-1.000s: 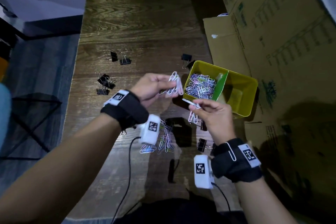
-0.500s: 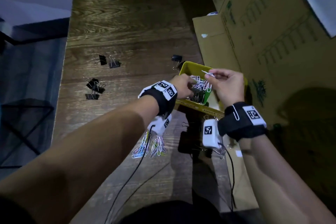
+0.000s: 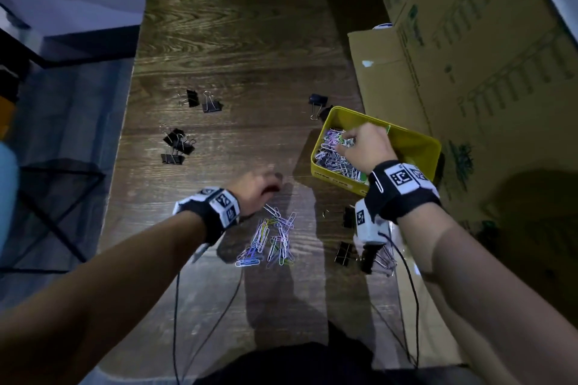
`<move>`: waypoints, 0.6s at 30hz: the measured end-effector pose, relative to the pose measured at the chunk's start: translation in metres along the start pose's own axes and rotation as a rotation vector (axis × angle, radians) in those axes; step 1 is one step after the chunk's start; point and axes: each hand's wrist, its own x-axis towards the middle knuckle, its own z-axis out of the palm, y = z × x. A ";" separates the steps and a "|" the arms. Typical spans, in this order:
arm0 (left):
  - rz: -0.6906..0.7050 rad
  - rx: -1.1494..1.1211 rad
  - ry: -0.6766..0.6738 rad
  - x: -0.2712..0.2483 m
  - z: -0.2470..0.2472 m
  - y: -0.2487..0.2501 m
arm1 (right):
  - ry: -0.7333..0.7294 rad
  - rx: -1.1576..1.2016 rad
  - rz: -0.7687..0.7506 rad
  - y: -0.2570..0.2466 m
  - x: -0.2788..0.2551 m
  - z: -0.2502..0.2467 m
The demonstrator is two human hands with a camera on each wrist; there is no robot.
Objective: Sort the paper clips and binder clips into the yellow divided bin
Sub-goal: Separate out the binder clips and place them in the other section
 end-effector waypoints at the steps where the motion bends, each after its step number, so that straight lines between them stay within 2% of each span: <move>1: 0.039 0.060 -0.027 -0.007 0.012 -0.004 | 0.025 -0.004 -0.025 0.000 -0.004 0.003; 3: 0.078 0.137 -0.037 -0.021 0.033 -0.009 | 0.105 0.004 -0.143 -0.004 -0.016 0.007; 6: 0.136 0.111 -0.012 -0.044 0.057 -0.008 | 0.185 0.116 -0.416 -0.017 -0.050 0.018; 8: 0.180 0.104 0.017 -0.059 0.066 -0.010 | 0.124 0.119 -0.580 -0.022 -0.072 0.038; 9: 0.185 0.110 0.035 -0.066 0.068 -0.012 | 0.047 0.092 -0.624 -0.021 -0.081 0.050; 11: 0.100 0.111 0.038 -0.080 0.069 -0.015 | -0.175 0.006 -0.577 -0.015 -0.097 0.077; 13: -0.093 0.062 0.027 -0.094 0.072 -0.015 | -0.345 -0.143 -0.418 -0.006 -0.110 0.104; 16: -0.332 -0.088 0.011 -0.106 0.086 -0.006 | -0.359 -0.314 -0.216 0.001 -0.125 0.133; 18: -0.402 -0.150 0.036 -0.105 0.092 0.007 | -0.318 -0.316 -0.183 -0.003 -0.132 0.146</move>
